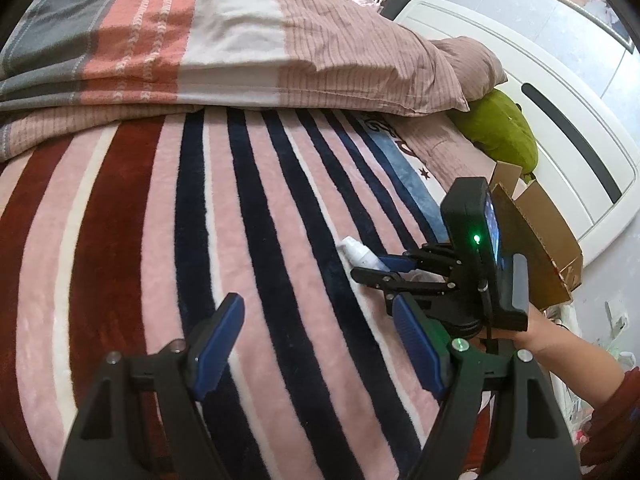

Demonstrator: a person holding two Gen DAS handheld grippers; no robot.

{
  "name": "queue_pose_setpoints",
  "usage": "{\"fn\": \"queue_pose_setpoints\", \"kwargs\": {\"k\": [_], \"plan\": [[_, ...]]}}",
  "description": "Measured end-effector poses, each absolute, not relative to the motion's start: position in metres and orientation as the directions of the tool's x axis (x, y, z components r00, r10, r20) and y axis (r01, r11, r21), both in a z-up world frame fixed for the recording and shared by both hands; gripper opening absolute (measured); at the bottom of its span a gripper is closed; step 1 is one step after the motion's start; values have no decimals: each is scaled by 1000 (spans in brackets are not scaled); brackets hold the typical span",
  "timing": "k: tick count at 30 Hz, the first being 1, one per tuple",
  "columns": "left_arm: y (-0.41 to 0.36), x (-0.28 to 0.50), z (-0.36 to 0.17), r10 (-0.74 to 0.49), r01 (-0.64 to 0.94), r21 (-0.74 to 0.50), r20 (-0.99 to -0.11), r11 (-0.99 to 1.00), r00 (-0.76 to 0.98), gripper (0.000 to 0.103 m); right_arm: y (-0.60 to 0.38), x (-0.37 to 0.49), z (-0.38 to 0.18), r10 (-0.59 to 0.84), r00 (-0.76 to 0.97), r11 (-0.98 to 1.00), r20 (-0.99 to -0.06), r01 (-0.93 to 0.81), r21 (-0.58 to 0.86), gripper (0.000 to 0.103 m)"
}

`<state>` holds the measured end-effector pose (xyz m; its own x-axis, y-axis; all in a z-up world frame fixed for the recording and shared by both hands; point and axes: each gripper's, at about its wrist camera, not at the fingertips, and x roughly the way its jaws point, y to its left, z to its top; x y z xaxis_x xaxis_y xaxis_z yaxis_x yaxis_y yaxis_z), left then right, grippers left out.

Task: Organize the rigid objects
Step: 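Grasp the small white pump bottle with the right gripper, then place the pump bottle into the cardboard box and release it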

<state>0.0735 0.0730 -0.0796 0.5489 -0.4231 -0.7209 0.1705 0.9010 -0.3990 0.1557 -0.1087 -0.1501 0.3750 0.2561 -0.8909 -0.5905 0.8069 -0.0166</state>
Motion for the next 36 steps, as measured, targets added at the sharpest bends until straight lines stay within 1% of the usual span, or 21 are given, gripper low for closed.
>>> {"fn": "queue_pose_setpoints", "kwargs": {"k": [3, 8, 12, 14, 16, 17, 19, 21, 29, 36], "plan": [[72, 74, -75, -434, 180, -407, -712, 896, 551, 74, -107, 147, -140, 262, 403, 804, -877, -593, -32, 20], [55, 77, -55, -479, 230, -427, -681, 874, 555, 74, -100, 115, -96, 381, 400, 754, -833, -656, 29, 20], [30, 78, -31, -530, 294, -444, -644, 846, 552, 73, -105, 82, -50, 481, 416, 705, -772, -706, 59, 20], [14, 80, -18, -540, 319, -438, -636, 841, 551, 66, -109, 77, -35, 513, 423, 699, -747, -711, 78, 20], [-2, 83, -7, -563, 349, -442, -623, 826, 543, 52, -123, 69, -20, 539, 438, 702, -720, -706, 96, 20], [-11, 86, -1, -576, 365, -446, -619, 817, 534, 49, -128, 66, -14, 547, 446, 705, -709, -701, 103, 20], [-29, 91, 8, -566, 386, -415, -627, 824, 535, 39, -145, 65, -1, 564, 462, 712, -685, -693, 118, 19], [-50, 97, 15, -581, 413, -411, -629, 813, 518, 35, -166, 66, 9, 563, 487, 731, -667, -671, 127, 19], [-144, 128, 24, -591, 490, -375, -686, 787, 424, 34, -249, 87, 21, 530, 530, 805, -662, -559, 198, 19], [-211, 151, 15, -561, 525, -351, -766, 775, 315, 34, -311, 102, 15, 448, 533, 868, -718, -451, 206, 19]]}}
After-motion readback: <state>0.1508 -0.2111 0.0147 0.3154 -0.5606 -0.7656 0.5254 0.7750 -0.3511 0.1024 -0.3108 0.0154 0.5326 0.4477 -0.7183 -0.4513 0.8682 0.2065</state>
